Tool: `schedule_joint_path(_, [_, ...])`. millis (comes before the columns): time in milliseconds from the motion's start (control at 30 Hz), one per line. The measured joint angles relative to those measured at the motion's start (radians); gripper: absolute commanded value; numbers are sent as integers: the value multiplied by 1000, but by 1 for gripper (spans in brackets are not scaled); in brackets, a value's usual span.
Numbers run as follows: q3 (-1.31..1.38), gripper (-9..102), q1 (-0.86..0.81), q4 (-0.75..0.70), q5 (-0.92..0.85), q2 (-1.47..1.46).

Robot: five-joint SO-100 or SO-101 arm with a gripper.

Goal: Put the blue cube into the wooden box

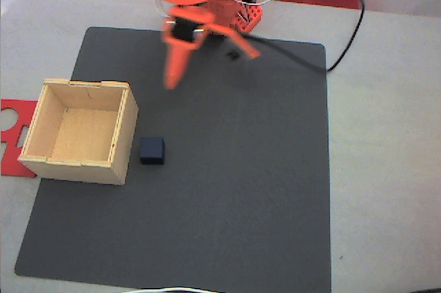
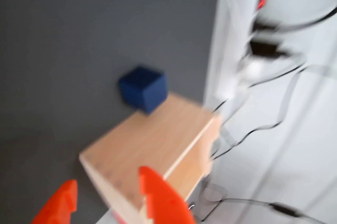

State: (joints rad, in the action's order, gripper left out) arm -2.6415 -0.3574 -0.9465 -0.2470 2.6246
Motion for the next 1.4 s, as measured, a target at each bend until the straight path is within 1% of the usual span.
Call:
schedule_joint_path(100, [198, 20, -66, -3, -52, -316])
schedule_joint_path(200, [279, 21, -77, -54, -109, -416])
schedule_joint_path(300, [310, 21, -54, -98, -146, -423])
schedule_joint_path(400, [314, 21, -21, -110, -199, -423])
schedule_joint_path(500, [314, 23, -23, -117, -264, -400])
schedule_joint_path(600, [318, 24, -23, -172, -308, -394])
schedule_joint_path(733, [354, 25, -20, -288, -313, -394])
schedule_joint_path(867, [356, 24, -21, -348, -282, -394])
schedule_joint_path(1067, [356, 26, -29, -362, -255, -388])
schedule_joint_path(1267, [356, 27, -32, -348, -255, -388])
schedule_joint_path(1400, [356, 27, -67, -328, -255, -387])
